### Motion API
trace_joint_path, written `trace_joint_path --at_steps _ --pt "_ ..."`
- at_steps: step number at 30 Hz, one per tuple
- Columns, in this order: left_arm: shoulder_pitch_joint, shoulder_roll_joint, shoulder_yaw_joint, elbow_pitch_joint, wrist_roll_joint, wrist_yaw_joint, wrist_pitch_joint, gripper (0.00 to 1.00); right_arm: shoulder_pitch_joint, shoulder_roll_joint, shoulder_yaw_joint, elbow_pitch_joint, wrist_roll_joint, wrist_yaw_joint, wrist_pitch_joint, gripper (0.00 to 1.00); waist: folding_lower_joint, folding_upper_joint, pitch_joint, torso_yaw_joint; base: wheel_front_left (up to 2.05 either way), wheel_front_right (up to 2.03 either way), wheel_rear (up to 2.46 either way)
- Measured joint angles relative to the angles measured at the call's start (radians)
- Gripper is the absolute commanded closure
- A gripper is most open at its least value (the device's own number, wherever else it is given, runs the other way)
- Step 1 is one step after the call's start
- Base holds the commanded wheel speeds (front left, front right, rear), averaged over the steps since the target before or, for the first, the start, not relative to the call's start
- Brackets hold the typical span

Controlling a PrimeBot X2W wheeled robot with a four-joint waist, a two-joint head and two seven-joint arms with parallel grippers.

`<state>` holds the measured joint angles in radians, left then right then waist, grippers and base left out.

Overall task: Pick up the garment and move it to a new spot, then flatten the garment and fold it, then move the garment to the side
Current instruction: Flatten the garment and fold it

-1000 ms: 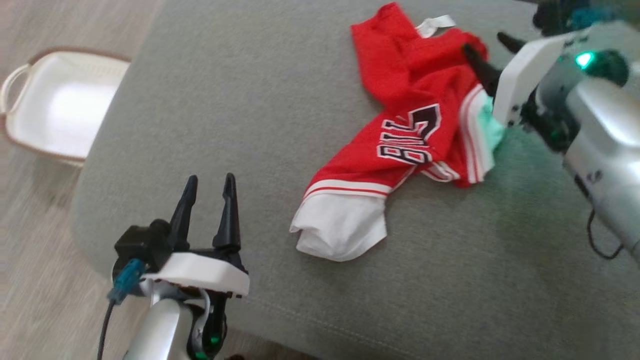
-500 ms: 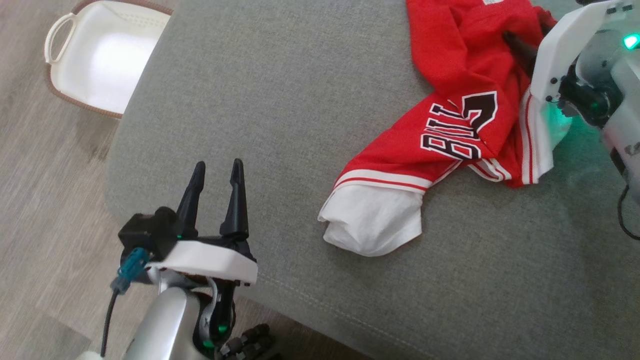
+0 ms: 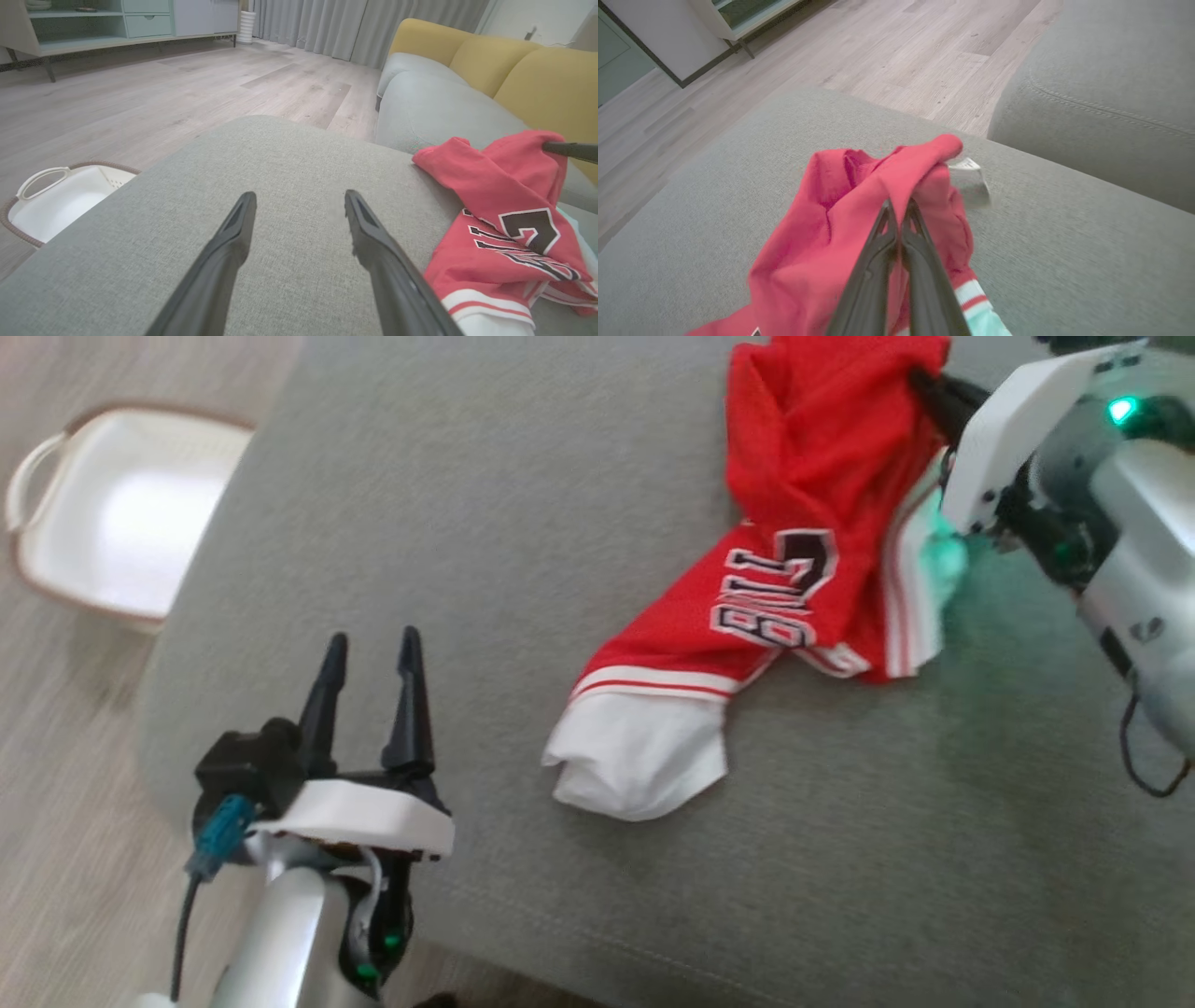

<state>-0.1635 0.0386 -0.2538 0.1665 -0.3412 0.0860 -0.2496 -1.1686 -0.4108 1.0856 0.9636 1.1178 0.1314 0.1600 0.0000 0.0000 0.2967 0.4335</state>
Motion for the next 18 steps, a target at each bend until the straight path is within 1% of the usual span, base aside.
trace_joint_path --at_steps 5,6,9,14,15,18 --pt "0.032 0.005 0.043 0.002 0.033 -0.017 0.000 0.00 0.073 -0.010 0.031 -0.061 0.038 0.000 -0.003 1.00 0.0000 0.0000 -0.057 -0.078 0.00 0.00 0.00" --pt "0.032 0.005 0.043 0.002 0.033 -0.017 0.000 0.00 0.073 -0.010 0.031 -0.061 0.038 0.000 -0.003 1.00 0.0000 0.0000 -0.057 -0.078 0.00 0.00 0.00" --pt "0.053 0.015 0.060 0.004 0.041 -0.024 0.000 0.00 0.121 -0.026 0.042 -0.090 0.063 0.000 -0.002 1.00 0.0000 0.0000 -0.091 -0.131 0.00 0.00 0.00" --pt "0.058 0.020 0.076 0.004 0.051 -0.030 0.000 0.00 0.180 -0.086 0.044 -0.137 0.092 0.000 -0.012 1.00 0.0000 0.0000 -0.130 -0.217 0.00 0.00 0.00" --pt "0.059 0.020 0.077 0.004 0.051 -0.033 0.000 0.00 0.216 -0.108 0.039 -0.150 0.103 0.000 -0.026 1.00 0.0000 0.0000 -0.142 -0.246 0.00 0.00 0.00" --pt "0.061 0.020 0.078 0.006 0.051 -0.034 0.000 0.00 0.286 -0.128 0.038 -0.158 0.109 0.000 -0.038 1.00 0.0000 0.0000 -0.159 -0.281 0.00 0.00 0.00"
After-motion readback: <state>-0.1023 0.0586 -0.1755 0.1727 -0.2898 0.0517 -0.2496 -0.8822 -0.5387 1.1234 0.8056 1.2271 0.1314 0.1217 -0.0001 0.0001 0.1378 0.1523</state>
